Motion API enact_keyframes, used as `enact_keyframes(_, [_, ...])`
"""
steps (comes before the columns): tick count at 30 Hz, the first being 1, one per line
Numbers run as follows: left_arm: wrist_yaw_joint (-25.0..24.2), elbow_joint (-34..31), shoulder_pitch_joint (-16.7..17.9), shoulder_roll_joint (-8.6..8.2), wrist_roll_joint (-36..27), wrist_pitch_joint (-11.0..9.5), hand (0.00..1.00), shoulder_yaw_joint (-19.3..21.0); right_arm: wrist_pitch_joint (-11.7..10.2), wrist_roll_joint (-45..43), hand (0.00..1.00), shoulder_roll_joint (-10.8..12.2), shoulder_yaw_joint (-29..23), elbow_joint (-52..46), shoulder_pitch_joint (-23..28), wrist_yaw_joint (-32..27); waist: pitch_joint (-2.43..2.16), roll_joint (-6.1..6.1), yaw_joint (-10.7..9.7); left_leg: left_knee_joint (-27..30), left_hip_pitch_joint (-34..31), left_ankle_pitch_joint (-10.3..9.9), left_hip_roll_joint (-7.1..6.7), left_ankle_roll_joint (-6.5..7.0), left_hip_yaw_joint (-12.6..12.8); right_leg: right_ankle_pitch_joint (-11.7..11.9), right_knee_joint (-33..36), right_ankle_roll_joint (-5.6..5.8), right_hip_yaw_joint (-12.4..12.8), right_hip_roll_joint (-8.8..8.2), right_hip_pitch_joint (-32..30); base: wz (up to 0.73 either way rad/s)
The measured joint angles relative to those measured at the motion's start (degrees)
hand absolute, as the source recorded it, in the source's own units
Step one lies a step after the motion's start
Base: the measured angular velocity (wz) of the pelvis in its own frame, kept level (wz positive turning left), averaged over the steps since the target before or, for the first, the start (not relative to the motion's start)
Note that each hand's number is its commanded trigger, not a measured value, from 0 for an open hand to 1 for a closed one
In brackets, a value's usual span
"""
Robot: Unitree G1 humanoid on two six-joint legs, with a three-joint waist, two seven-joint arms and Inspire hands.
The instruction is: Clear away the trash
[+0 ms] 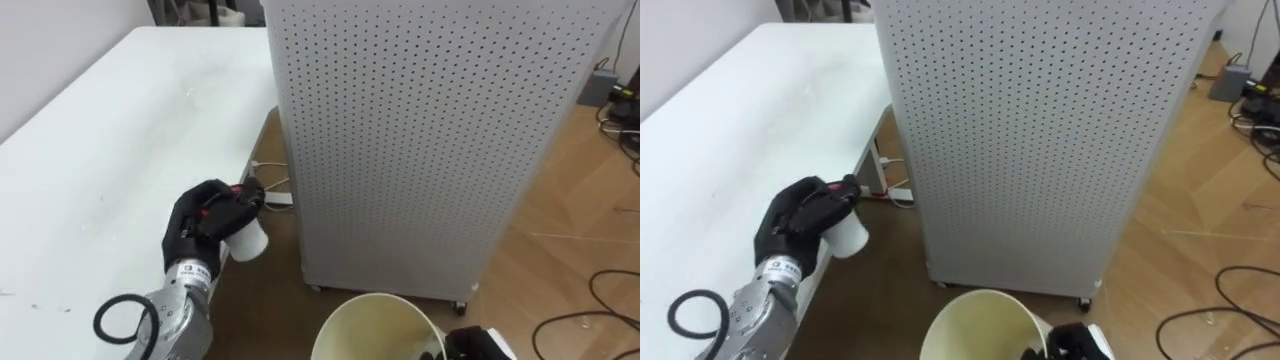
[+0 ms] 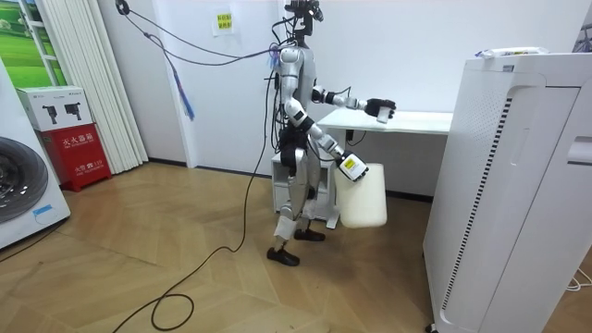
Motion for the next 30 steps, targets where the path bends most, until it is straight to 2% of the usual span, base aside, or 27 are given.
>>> enact_keyframes(2, [-3.17, -1.96, 0.5, -0.52, 2.85, 0.03, 1.0, -0.23, 0.01, -1.34, 1.0, 0.38, 0.0, -0.12, -0.19, 0.03, -0.03, 0.01, 0.31, -0.01, 0.28, 0.0, 0.23, 0.01, 0.47, 0.01, 0.13, 0.01, 0.42, -0.4, 0.0, -0.09])
enact_keyframes(6, [-6.49, -4.22, 3.38, -0.48, 2.57, 0.67, 1.0, -0.92, 0.02, -1.31, 1.0, 0.6, -0.07, -0.13, -0.55, -0.06, -0.1, 0.1, -0.15, -0.07, 1.39, 0.0, 0.4, 0.01, 1.66, 0.22, -0.36, 0.09, 1.47, -0.32, 0.82, -0.16])
enact_keyframes(9, [-8.82, -6.16, 5.16, -0.44, 1.59, 1.0, 1.0, -3.95, 0.04, -1.02, 1.0, 0.92, -0.04, -0.17, -0.69, -0.24, -0.17, 0.19, -0.2, -0.22, 1.4, -0.01, 0.81, 0.01, 1.83, 0.73, -0.89, -0.02, 1.68, -0.05, 0.86, -0.04])
enact_keyframes(12, [-11.56, -6.16, 5.46, -0.48, 1.6, 1.27, 1.0, -6.48, 0.04, -1.2, 1.0, 0.9, -0.08, -0.19, -0.76, -0.18, -0.36, 0.56, -0.6, -0.14, 1.33, -0.01, 0.93, 0.01, 1.76, 0.8, -0.86, -0.11, 1.65, 0.36, 0.83, 0.0])
enact_keyframes(16, [-14.97, -6.16, 5.64, -0.5, 1.56, 1.28, 1.0, -8.59, 0.04, -1.14, 1.0, 0.82, -0.07, -0.19, -1.14, 0.06, -0.67, 1.63, -1.29, -0.14, 1.35, -0.03, 1.19, 0.04, 1.99, 1.02, -0.8, -0.17, 2.08, 0.39, 0.72, -0.03])
enact_keyframes(22, [-18.71, -6.17, 5.79, -0.57, 1.62, 1.29, 1.0, -9.75, 0.04, -1.12, 1.0, 0.77, -0.08, -0.19, -1.95, 0.08, -0.59, 2.76, -1.67, -0.17, 1.29, -0.04, 1.74, 0.02, 3.2, 1.16, -0.72, -0.31, 3.34, 0.57, -0.12, -0.12])
enact_keyframes(30, [-20.55, -6.17, 6.27, -0.55, 1.71, 1.32, 1.0, -11.71, -0.02, -1.21, 1.0, 0.58, -0.07, -0.4, -3.21, 0.1, -0.58, 2.85, -1.63, -0.98, 1.25, -0.04, 1.68, 0.02, 4.49, 1.15, -0.8, -0.31, 4.91, 0.45, -1.06, -0.1])
